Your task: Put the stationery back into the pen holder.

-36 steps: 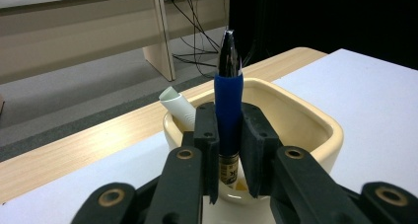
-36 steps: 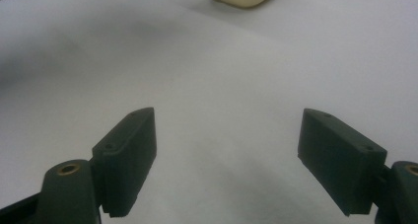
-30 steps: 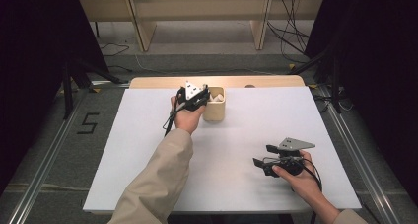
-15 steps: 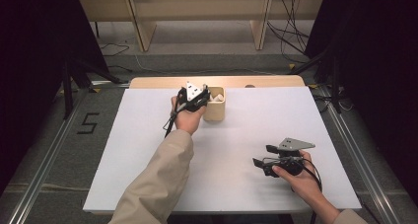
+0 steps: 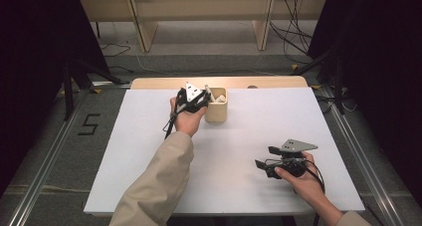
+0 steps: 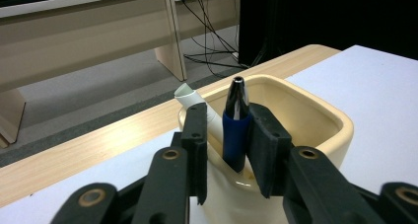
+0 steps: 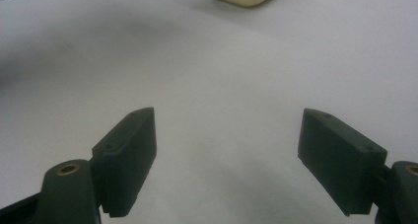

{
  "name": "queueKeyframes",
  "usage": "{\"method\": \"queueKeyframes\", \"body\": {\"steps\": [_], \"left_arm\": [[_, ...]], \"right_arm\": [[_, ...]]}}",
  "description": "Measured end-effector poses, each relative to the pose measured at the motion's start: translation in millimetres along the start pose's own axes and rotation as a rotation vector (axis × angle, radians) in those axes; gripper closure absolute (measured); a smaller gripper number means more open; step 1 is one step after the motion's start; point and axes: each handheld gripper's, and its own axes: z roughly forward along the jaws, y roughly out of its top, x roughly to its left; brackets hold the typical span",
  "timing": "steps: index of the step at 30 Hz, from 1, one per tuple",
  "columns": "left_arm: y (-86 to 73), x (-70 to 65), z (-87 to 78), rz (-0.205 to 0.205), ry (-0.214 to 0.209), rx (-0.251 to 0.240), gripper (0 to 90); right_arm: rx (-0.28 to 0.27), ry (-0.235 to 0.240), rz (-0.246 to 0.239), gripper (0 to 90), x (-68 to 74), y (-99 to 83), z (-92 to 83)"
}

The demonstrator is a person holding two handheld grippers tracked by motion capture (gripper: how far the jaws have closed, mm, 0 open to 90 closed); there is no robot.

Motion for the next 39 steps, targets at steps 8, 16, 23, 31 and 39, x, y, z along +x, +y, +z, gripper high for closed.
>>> {"method": "queueKeyframes", "body": {"steps": [8,16,23,31,39], "left_arm": [[1.7,-1.2,-5.6,-0.020,0.009,0.004,56.8],[2.6,-1.4,-16.8,-0.019,-0.015,0.036,43.3],[5.1,-1.0,-31.1,-0.016,-0.011,0.077,29.4],[6.3,-2.2,-43.1,0.008,-0.030,0.100,26.3],[5.0,-5.0,-61.3,0.042,-0.057,0.118,23.9]], "right_arm": [[0.005,0.001,0.004,23.5,0.4,-0.1,-0.2],[0.003,-0.001,0.004,23.4,0.3,0.0,-0.5],[0.007,-0.005,-0.003,23.4,-0.6,0.1,-0.7],[0.002,-0.003,0.000,23.4,-0.9,-0.1,-0.5],[0.004,-0.005,-0.001,23.3,-1.2,0.3,-1.0]]}}
